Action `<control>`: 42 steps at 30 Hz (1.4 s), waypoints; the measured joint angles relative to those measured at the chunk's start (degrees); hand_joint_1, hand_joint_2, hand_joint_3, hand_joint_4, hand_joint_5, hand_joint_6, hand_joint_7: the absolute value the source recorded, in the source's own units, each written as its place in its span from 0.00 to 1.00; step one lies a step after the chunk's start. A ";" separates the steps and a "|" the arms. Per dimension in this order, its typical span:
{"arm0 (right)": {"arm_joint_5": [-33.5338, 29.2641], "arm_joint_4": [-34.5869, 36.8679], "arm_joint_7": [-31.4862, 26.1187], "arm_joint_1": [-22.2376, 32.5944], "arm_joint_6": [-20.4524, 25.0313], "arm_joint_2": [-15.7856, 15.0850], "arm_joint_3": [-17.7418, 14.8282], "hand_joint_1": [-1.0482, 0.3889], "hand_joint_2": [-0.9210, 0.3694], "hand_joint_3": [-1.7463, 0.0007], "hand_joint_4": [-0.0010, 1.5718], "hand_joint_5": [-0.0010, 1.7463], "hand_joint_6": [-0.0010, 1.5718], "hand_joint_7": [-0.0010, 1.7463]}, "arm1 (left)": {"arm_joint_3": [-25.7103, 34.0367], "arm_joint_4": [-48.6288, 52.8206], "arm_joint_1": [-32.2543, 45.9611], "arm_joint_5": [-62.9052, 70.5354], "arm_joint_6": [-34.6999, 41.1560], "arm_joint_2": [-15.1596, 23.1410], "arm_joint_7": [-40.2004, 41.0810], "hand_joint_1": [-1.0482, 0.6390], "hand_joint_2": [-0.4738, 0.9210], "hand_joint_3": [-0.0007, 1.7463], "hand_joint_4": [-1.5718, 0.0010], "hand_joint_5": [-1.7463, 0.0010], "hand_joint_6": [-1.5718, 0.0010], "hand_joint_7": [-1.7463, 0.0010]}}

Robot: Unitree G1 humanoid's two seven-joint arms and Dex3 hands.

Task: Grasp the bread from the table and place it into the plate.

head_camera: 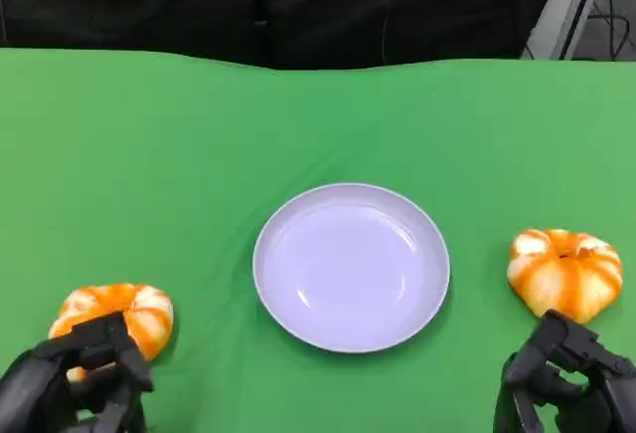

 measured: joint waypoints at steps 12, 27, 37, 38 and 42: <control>-0.10 -0.03 -0.29 -0.13 0.05 0.02 0.03 0.62 0.35 0.22 0.54 1.00 0.48 0.93 | 0.44 -3.33 -1.35 50.03 -19.84 6.35 31.00 0.19 1.00 0.13 0.68 0.94 0.61 1.00; -0.19 0.45 -0.41 -0.62 -0.15 0.03 0.10 0.62 0.35 0.22 0.54 1.00 0.48 0.93 | -11.48 12.08 -16.09 67.76 -1.13 12.30 40.89 0.12 1.00 0.09 0.78 0.99 0.70 1.00; -0.59 0.33 -1.09 -0.26 -0.21 0.04 0.59 0.62 0.35 0.23 0.54 1.00 0.48 0.94 | -19.12 22.75 -20.66 64.38 2.84 12.91 39.92 0.06 1.00 0.16 0.76 0.99 0.69 0.99; -0.61 0.32 -1.17 -0.27 -0.21 0.04 0.68 0.62 0.35 0.23 0.54 1.00 0.47 0.94 | -19.70 22.96 -20.66 63.94 2.95 13.03 39.69 0.06 1.00 0.16 0.76 0.99 0.69 0.99; -0.68 0.30 -1.50 -0.26 -0.21 0.02 0.92 0.62 0.35 0.23 0.54 1.00 0.47 0.94 | -20.98 22.93 -20.58 62.17 4.26 13.57 38.87 0.08 1.00 0.17 0.76 0.99 0.70 1.00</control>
